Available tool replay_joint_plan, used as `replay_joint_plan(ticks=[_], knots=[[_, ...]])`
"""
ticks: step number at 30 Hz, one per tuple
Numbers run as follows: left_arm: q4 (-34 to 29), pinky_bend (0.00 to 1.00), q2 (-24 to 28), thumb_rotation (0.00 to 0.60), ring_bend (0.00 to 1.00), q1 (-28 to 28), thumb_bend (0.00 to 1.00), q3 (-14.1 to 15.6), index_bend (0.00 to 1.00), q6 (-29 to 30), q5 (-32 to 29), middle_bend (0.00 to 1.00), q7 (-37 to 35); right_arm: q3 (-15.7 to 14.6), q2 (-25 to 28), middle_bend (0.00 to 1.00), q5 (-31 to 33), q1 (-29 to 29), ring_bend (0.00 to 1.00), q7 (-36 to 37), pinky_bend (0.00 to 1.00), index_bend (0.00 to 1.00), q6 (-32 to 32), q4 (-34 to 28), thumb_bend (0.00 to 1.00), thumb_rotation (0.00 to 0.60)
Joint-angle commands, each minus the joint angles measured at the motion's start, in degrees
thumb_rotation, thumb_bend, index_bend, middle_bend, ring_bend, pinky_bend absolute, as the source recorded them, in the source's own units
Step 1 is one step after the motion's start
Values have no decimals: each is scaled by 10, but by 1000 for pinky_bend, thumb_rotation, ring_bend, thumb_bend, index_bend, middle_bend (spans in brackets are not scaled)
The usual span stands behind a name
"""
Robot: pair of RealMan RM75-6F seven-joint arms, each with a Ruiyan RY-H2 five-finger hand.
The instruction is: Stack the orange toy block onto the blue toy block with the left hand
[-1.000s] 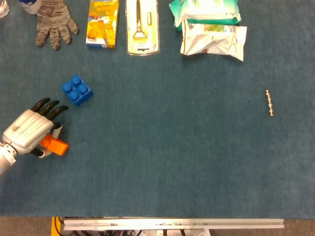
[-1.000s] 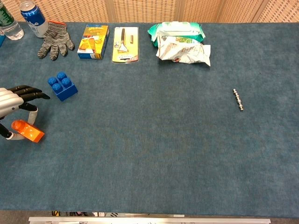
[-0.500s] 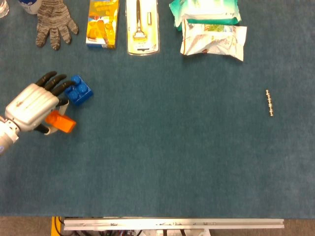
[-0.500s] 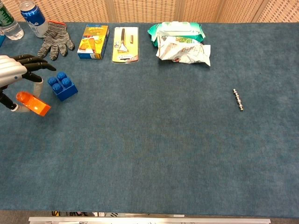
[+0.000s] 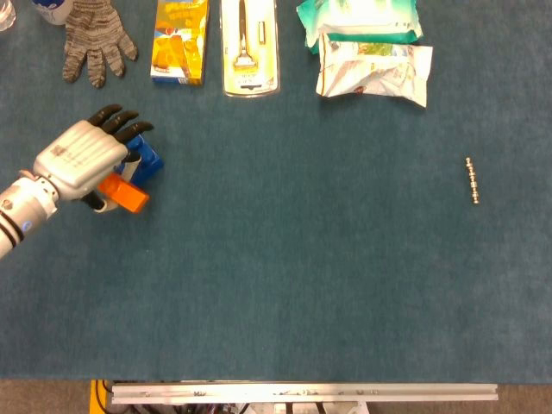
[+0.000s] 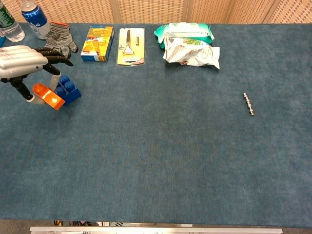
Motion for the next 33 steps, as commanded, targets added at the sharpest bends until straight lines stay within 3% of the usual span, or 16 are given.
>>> replay_joint_plan(ticks=[1,14,33], knots=[[11,15,-6,600,19,-15,193,-6,527,-17,-7,115,2,0,0,475,2,-1,374,-2,409,478,0,-1,345,600],[60,15,-33,600,19,-43,193,-23,526,-46,-36,124,-11,2,5,475,10,-11,374,-9,409,478,11,-8,345,600],[119,15,-54,600,18,-75,193,11,523,-50,12,116,-34,4,1,475,16,-11,374,-24,410,478,6,-17,345,600]])
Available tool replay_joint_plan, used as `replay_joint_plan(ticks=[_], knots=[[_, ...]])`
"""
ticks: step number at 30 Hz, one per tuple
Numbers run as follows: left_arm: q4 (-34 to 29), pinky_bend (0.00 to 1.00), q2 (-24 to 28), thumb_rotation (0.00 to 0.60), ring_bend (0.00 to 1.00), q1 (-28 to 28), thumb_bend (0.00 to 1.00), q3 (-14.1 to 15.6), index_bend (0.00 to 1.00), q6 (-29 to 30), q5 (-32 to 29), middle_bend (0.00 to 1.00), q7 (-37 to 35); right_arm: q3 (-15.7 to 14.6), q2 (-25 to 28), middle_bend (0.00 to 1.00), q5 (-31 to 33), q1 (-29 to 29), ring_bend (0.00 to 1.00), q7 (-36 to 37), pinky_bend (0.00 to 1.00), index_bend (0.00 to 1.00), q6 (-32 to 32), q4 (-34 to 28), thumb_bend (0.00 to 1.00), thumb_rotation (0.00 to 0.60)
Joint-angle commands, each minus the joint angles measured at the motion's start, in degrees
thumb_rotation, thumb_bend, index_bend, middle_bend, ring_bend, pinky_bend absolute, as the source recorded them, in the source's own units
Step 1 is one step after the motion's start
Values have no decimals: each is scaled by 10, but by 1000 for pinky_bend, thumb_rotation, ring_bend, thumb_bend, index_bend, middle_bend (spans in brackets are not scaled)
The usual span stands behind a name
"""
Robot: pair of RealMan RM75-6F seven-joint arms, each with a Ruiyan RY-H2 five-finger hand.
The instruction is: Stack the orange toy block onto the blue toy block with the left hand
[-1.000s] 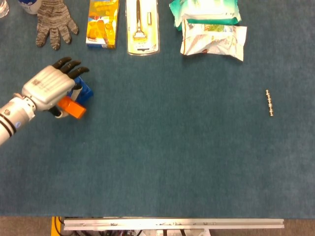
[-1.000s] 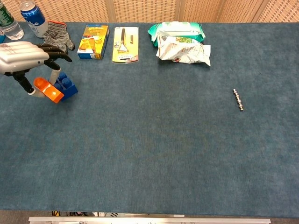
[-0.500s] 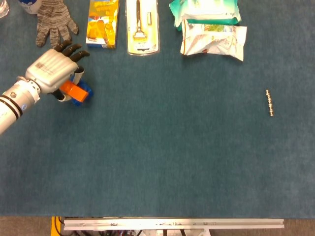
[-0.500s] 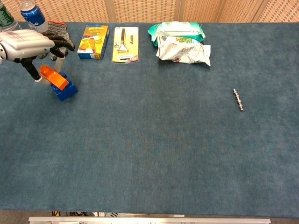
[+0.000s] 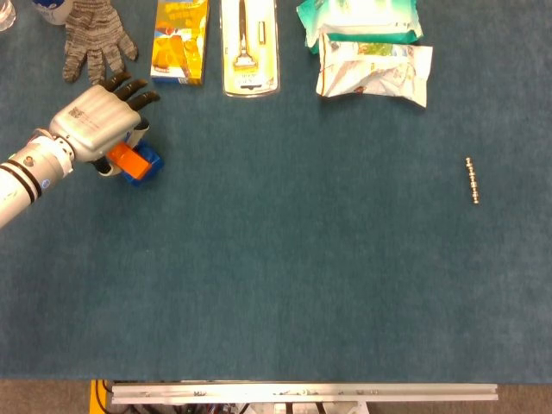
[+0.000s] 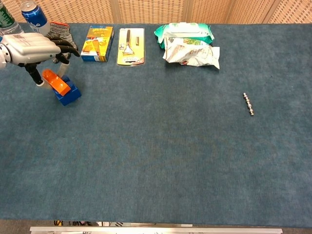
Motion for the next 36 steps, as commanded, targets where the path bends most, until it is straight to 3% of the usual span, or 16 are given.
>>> replay_joint_plan(ticks=[1,36], knots=[[5,15,-1,600,18,-5,193,6,523,0,6,116,-8,0,0,475,0,-1,374,-1,409,478,2,-1,345,600],[53,15,-20,600,18,-5,193,34,503,34,13,116,-51,1,1,475,1,-8,374,-10,409,479,7,-8,345,600]])
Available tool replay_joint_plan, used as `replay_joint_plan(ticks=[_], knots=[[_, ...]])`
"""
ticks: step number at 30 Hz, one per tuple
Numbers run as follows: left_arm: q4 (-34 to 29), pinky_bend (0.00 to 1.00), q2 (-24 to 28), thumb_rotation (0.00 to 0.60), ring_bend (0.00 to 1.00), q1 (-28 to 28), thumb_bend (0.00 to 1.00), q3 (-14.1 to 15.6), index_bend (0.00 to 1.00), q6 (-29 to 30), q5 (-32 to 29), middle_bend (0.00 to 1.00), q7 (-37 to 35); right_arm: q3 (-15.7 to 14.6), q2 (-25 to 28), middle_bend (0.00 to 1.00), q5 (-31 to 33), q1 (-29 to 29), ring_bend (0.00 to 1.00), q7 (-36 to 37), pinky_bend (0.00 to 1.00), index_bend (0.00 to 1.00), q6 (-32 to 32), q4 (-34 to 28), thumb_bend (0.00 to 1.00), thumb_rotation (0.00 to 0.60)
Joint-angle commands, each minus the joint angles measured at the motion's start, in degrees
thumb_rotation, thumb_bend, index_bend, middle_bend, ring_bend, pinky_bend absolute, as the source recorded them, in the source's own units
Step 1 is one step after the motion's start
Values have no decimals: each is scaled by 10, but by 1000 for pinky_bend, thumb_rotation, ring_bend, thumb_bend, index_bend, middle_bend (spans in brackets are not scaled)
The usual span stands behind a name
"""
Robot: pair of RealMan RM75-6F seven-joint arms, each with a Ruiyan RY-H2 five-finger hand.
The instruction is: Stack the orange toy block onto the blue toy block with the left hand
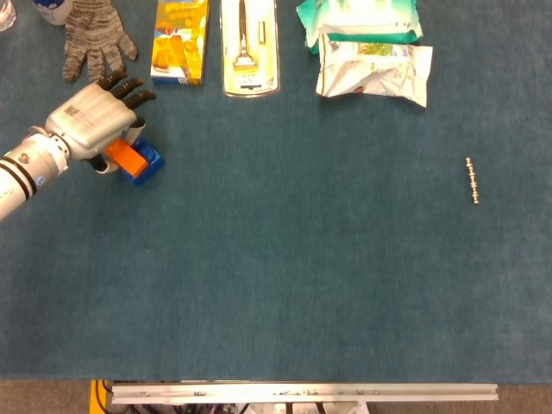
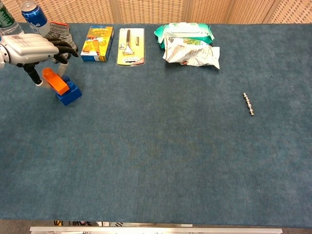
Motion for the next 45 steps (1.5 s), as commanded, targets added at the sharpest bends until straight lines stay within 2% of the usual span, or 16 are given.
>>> replay_joint_plan(ticks=[1,45], knots=[[0,15,1,600,18,1,193,3,504,3,2,116,-3,0,0,475,-1,0,374,-1,409,479,0,-1,345,600],[38,15,-27,600,18,17,192,13,489,29,-3,116,-27,0,4,475,-5,-8,374,-4,409,478,10,-8,345,600]])
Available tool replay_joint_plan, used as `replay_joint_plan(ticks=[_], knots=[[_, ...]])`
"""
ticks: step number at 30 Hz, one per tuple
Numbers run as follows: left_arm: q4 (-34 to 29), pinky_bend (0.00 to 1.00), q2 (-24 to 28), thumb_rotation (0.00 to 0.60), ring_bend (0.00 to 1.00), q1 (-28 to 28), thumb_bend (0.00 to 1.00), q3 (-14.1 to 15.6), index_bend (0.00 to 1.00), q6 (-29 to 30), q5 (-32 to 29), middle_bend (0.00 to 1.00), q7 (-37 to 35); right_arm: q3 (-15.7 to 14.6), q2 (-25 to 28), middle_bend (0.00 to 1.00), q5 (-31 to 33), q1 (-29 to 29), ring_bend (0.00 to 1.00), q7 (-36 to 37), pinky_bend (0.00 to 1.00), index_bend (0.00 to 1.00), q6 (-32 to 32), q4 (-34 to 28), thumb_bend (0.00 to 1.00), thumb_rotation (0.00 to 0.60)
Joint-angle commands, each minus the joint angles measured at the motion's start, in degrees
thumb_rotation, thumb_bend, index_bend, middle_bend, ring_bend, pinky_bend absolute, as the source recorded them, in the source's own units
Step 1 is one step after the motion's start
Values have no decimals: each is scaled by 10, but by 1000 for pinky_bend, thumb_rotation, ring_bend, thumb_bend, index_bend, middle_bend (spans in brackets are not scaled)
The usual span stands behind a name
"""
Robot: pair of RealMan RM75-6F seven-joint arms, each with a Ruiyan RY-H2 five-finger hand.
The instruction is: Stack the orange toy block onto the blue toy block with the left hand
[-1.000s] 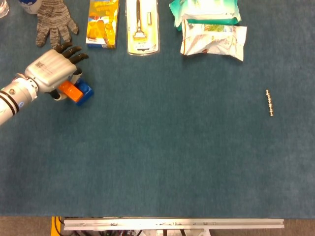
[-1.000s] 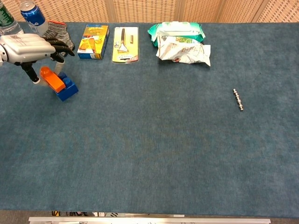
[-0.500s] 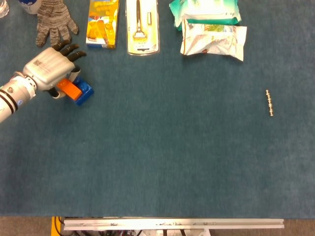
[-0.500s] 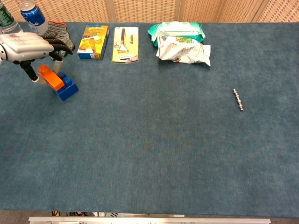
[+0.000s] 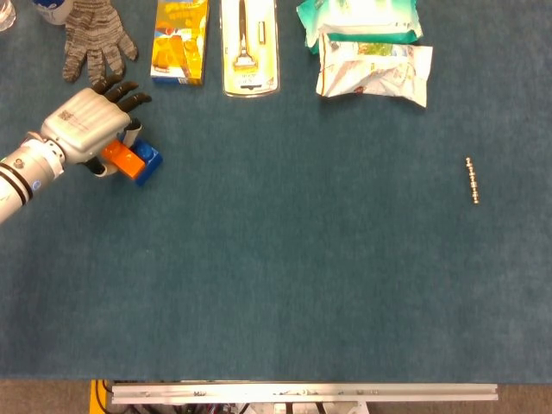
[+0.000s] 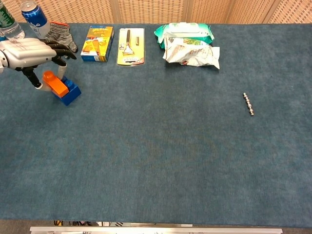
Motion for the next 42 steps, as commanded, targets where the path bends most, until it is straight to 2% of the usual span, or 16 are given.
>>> replay_joint_plan(ticks=[1,9,15,19,22,31,42], knots=[[2,15,-2,600,18,2,192,0,489,1,-1,116,1,0,0,475,0,0,374,1,409,478,0,0,345,600],[8,15,-6,600,18,9,193,0,474,2,-8,116,-1,0,0,475,1,0,374,4,409,478,-2,3,345,600],[2,15,-1,600,18,14,193,-2,325,4,-13,116,2,0,0,475,0,0,374,5,409,478,-1,3,346,600],[-12,15,9,600,17,16,193,-4,290,7,-15,116,8,0,0,475,0,-1,374,7,409,478,0,5,345,600],[-21,15,15,600,17,16,193,-6,309,8,-17,116,15,0,0,475,0,-1,374,9,409,478,0,6,345,600],[-28,15,16,600,18,20,193,-11,454,8,-21,116,26,0,0,475,0,-2,374,11,409,477,0,9,345,600],[-23,15,11,600,22,24,193,-14,526,10,-23,123,22,0,-1,475,1,-2,374,12,409,478,0,10,345,600]])
